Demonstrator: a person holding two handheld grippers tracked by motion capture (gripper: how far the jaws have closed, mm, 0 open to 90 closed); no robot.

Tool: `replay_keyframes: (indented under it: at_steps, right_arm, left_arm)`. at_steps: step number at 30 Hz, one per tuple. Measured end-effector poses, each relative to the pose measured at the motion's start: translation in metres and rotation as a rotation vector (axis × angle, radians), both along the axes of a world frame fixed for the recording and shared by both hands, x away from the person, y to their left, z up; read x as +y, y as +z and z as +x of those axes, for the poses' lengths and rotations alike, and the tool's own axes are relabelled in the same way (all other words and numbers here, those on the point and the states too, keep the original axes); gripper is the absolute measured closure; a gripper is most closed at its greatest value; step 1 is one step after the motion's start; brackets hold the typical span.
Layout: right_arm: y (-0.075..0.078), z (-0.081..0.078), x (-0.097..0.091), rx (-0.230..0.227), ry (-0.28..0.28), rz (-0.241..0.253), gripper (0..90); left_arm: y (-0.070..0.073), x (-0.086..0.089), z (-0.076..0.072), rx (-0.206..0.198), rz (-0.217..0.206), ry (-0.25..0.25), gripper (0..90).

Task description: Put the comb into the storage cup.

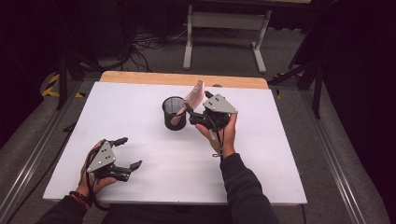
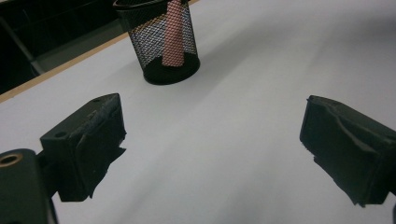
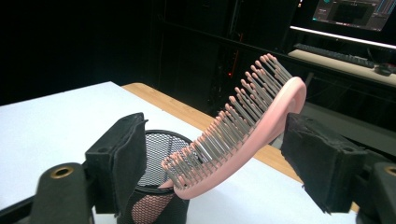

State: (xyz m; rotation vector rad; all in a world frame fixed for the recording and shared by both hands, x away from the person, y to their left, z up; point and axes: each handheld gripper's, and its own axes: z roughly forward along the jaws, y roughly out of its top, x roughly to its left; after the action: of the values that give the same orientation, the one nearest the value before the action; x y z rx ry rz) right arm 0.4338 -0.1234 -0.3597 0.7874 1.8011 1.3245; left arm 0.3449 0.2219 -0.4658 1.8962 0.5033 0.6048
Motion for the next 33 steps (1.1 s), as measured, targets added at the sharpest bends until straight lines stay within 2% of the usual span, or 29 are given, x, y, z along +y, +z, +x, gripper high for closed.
replay_keyframes:
  at_steps: [10,22,25,28,33]
  right_arm:
    - [0.006,-0.008,-0.004,-0.03,0.004,-0.003,20.9]
    - [0.012,-0.02,-0.008,-0.046,0.018,-0.045,19.7]
    - [0.012,-0.022,-0.008,-0.05,0.022,-0.053,19.6]
    - [0.011,-0.025,-0.008,-0.058,0.019,-0.083,19.1]
    - [0.009,-0.027,-0.01,-0.056,0.026,-0.095,18.5]
  left_arm:
    - [0.0,0.001,0.0,-0.002,-0.007,0.009,6.8]
    - [0.0,0.002,0.001,0.001,-0.017,0.018,5.8]
    - [0.001,0.002,0.001,-0.001,-0.012,0.021,5.8]
    - [0.0,0.001,0.001,0.001,-0.011,0.02,5.9]
    - [0.0,0.0,0.001,0.004,-0.006,0.012,5.9]
